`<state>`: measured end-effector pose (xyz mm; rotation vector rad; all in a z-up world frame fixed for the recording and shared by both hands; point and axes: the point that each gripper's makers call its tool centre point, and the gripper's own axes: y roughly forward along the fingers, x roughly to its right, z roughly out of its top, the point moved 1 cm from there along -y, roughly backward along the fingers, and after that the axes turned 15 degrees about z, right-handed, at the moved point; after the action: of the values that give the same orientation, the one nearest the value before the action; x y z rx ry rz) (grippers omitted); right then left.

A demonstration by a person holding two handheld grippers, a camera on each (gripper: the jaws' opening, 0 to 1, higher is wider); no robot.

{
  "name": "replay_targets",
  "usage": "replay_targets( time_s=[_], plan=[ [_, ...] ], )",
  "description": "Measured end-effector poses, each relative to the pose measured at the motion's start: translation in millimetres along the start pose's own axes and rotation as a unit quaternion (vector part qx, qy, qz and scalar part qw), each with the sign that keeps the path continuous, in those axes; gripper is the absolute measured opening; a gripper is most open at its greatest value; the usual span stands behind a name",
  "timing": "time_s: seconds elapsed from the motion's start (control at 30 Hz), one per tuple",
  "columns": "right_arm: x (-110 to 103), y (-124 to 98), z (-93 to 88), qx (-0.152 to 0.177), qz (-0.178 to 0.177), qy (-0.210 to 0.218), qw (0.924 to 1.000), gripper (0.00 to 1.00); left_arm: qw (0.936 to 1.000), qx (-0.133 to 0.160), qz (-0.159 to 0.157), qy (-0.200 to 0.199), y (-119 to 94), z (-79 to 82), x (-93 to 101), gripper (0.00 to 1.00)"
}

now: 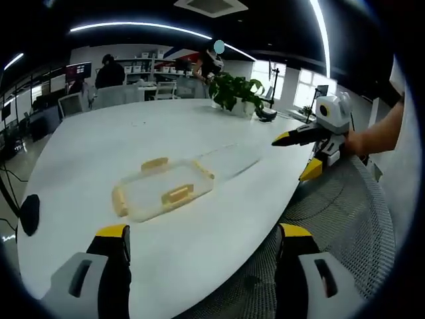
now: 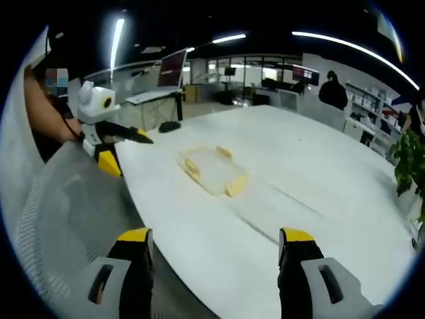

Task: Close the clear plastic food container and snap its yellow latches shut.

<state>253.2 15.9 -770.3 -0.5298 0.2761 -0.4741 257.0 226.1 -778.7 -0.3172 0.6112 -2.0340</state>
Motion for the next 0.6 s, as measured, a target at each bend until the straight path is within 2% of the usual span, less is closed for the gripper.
replay_targets(
  time_s=[0.6],
  plan=[
    [0.0,0.8,-1.7,-0.004,0.003,0.002,1.0,0.77,1.0,-0.008,-0.005,0.0,1.0,-2.5,1.1,0.92]
  ],
)
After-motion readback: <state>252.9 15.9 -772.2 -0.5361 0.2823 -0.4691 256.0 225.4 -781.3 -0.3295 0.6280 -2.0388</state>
